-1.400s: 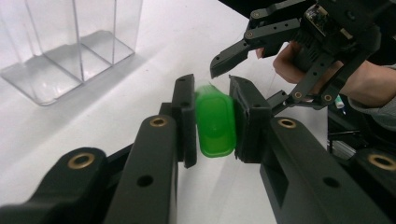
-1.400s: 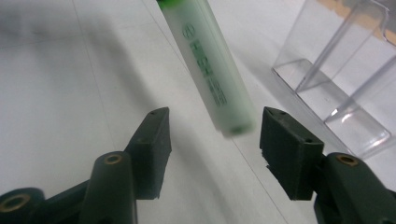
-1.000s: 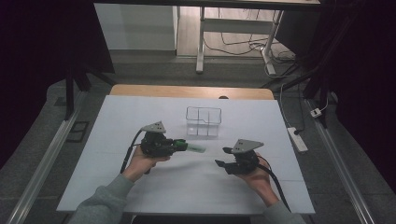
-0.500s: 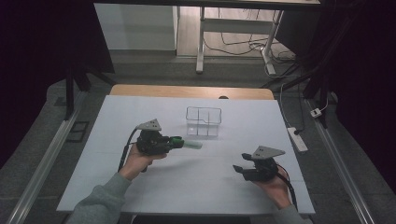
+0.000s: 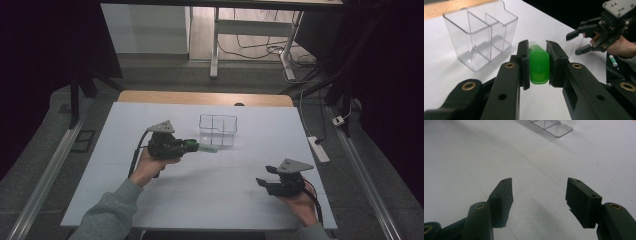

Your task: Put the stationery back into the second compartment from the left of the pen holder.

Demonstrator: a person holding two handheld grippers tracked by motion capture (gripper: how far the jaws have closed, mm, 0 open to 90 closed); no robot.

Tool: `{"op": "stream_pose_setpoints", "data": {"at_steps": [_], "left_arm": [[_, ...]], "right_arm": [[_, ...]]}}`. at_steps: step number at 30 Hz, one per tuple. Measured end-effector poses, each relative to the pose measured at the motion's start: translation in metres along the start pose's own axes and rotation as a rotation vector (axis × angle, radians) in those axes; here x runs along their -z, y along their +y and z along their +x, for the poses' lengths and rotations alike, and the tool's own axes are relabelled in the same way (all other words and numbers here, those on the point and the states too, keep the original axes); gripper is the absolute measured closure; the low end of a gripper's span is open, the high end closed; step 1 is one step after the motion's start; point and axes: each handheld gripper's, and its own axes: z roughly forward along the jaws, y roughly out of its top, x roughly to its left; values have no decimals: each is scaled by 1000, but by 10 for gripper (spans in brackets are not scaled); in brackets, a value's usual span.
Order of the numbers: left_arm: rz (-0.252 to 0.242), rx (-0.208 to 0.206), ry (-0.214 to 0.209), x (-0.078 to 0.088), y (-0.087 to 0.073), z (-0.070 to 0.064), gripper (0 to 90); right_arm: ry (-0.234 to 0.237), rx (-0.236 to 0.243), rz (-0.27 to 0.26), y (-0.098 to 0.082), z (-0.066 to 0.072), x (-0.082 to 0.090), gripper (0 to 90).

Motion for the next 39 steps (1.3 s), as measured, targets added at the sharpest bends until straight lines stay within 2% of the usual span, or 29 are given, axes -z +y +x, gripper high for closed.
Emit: {"op": "stream_pose_setpoints", "data": {"at_steps": [9,17,27,32,39], "left_arm": [[-7,-11,34,6,25,6,737],[7,-25,68,8,47,11,737],[51,-49,99,1,75,16,737],[79,-62,129,-5,84,18,737],[123,-50,155,-16,96,27,737]], "right_arm": [[2,-4,10,0,0,-1,385],[2,-4,22,-2,-1,-4,382],[-5,-6,31,-3,-3,-3,380],[-4,-9,35,-3,-3,-4,378],[1,-9,39,-3,-2,-5,373]]}}
